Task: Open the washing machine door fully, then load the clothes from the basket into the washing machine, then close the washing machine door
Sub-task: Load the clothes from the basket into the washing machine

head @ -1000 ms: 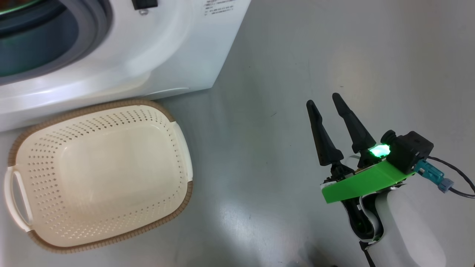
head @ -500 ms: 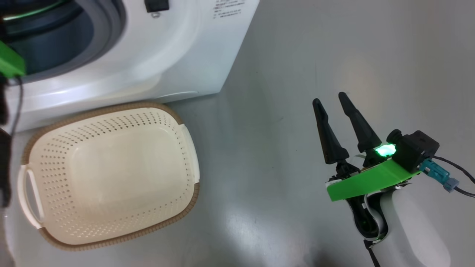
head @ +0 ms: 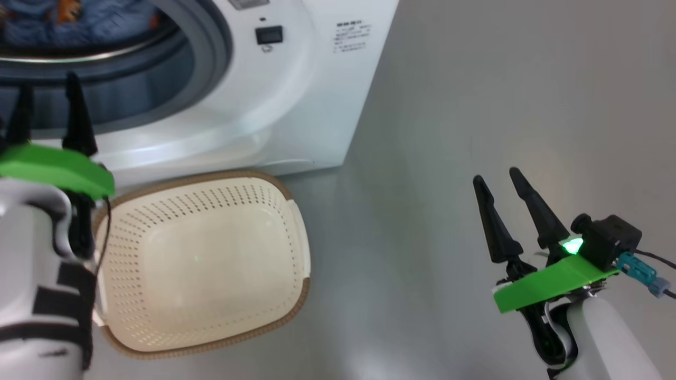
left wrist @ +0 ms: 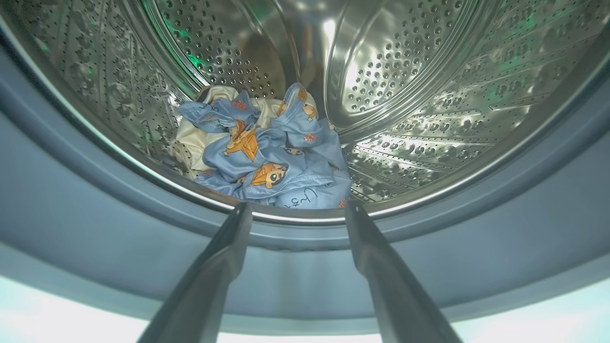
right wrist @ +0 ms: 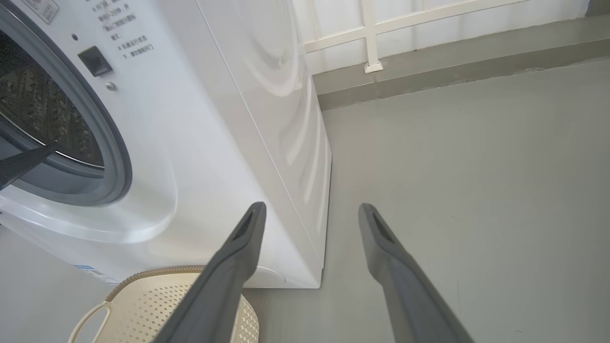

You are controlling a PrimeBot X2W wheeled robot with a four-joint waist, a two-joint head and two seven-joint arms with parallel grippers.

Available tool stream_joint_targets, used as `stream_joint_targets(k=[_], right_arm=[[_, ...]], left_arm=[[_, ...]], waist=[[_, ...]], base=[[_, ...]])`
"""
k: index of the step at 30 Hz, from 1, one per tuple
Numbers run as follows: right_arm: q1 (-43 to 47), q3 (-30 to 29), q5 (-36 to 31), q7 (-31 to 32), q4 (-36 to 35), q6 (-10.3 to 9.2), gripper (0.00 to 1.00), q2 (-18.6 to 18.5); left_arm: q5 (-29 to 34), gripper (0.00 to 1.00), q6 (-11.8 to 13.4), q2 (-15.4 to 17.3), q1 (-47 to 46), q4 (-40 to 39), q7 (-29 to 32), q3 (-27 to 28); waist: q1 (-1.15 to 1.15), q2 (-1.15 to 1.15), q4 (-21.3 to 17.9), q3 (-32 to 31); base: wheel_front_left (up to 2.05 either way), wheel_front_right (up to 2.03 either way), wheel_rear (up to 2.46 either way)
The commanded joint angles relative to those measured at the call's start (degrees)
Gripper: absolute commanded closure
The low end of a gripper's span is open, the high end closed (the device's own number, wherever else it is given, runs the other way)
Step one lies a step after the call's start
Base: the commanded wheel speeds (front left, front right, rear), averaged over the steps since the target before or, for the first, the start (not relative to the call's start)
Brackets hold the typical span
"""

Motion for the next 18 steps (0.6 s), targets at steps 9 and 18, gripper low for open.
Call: stream_joint_targets(k=[9, 18], right_arm=[[5.0, 0.9, 0.7, -0.4, -0.2, 0.10, 0.00, -2.3], [8.3, 0.4, 1.6, -0.4, 0.1, 0.10, 0.00, -3.8]], left_arm=[[3.8, 0.00, -0.1, -0.5, 11.8, -7.2, -0.4, 4.4], [6.4, 0.00, -0.1, -2.5, 22.9, -13.2, -0.4, 6.4]], waist=[[0.00, 0.00, 4.0, -8.6], [0.00, 0.00, 4.4, -13.8]], base=[[0.00, 0.00, 0.00], [0.00, 0.00, 0.00]])
